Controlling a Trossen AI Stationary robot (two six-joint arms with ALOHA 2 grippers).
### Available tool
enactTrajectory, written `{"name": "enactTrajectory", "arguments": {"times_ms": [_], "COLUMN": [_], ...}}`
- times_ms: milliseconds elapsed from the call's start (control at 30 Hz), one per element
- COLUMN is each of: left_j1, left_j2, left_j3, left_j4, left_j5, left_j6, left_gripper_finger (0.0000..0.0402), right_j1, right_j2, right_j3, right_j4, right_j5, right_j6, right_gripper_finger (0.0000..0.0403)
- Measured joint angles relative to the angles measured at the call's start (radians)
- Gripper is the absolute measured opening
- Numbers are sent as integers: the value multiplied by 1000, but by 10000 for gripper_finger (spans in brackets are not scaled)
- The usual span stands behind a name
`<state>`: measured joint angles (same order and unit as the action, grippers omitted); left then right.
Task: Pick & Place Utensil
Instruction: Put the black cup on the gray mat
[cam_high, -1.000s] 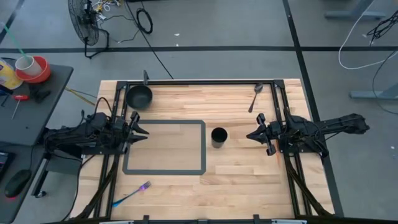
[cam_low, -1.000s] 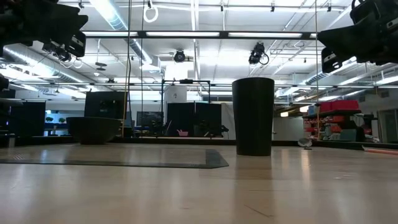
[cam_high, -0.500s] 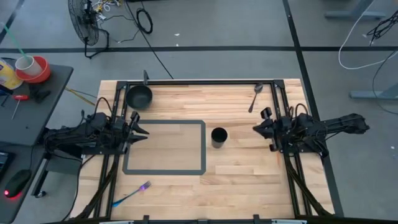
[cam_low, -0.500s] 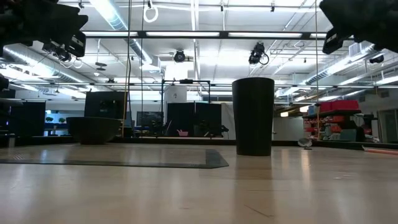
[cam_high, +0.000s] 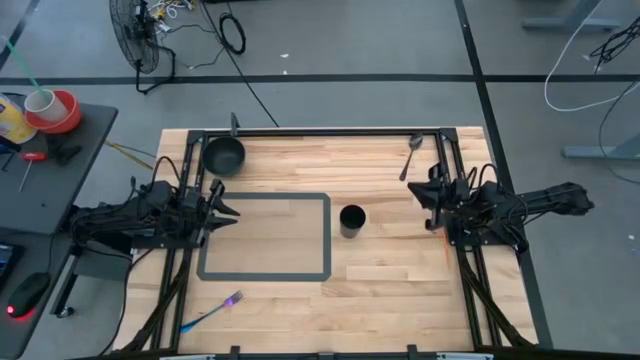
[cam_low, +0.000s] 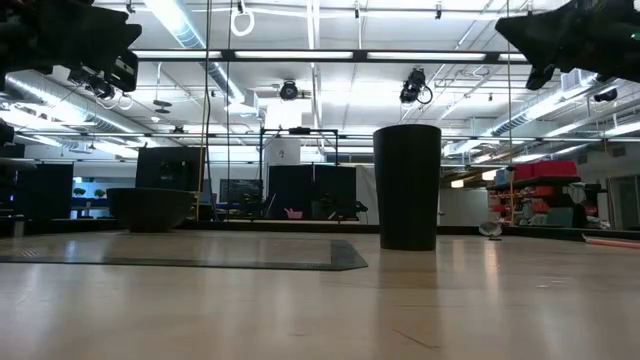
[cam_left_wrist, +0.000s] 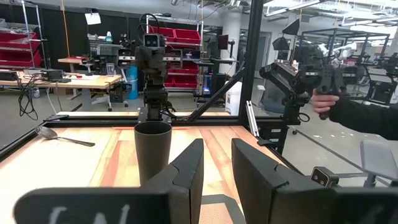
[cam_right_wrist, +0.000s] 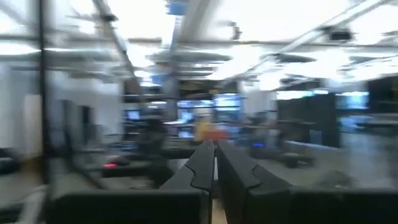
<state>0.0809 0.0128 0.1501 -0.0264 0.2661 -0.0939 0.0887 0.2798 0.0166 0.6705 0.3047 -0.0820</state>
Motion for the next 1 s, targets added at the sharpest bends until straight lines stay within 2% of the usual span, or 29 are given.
{"name": "enactTrajectory", "arguments": {"times_ms": [100,267,400,567,867,933,1000], "left_j1": [0,0,0,0,0,0,0], "left_j2": [0,0,0,0,0,0,0], "left_j3": [0,0,0,0,0,0,0], "left_j4": [0,0,0,0,0,0,0], "left_j5": [0,0,0,0,0,-2,-2], "left_j6": [0,0,0,0,0,0,0], "left_gripper_finger": [87,87,87,87,87,87,87], "right_j1": [0,1,11,35,52,52,52], "right_j2": [0,0,54,164,294,315,339], "right_j3": [0,0,1,1,1,1,1], "right_j4": [30,48,35,40,34,22,12], "right_j5": [49,-89,-148,-151,-192,-200,-230], "right_j6": [16,114,190,190,175,160,124], "right_gripper_finger": [23,26,61,148,350,383,394]}}
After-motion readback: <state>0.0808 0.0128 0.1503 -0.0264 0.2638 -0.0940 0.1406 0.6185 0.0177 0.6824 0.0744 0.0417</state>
